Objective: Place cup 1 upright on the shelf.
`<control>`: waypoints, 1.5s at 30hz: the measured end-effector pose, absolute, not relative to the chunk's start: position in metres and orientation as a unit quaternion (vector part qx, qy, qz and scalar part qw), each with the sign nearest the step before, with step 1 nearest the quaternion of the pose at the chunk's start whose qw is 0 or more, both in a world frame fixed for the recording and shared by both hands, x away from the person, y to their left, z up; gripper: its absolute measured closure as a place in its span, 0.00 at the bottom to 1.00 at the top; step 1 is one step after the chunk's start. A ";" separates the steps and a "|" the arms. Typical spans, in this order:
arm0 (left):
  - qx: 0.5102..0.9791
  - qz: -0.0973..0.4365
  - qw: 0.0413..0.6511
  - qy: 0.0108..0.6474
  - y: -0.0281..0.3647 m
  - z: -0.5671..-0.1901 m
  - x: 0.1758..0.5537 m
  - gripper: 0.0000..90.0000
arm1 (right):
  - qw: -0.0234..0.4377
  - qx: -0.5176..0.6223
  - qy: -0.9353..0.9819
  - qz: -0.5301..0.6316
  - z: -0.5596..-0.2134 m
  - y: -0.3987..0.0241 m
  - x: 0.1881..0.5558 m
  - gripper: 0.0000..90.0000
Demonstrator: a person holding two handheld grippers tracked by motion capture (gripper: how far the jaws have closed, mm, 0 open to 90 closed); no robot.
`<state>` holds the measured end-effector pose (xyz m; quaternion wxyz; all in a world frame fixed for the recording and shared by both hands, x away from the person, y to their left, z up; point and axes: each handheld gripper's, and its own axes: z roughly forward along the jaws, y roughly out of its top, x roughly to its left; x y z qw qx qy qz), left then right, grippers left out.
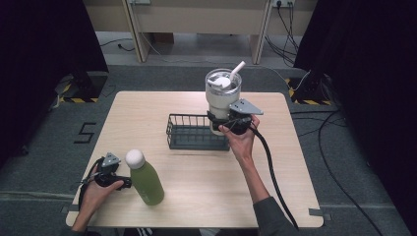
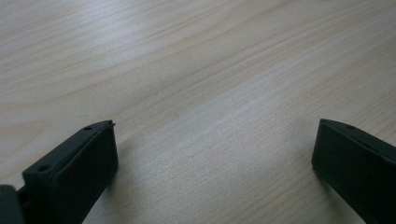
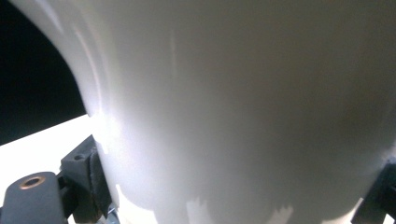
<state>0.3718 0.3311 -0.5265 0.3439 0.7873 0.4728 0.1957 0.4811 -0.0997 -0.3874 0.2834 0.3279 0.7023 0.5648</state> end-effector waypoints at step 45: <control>0.789 0.195 0.343 0.472 0.331 -0.526 0.372 0.00 | 0.285 0.328 0.704 0.562 -0.429 -0.080 0.509 0.13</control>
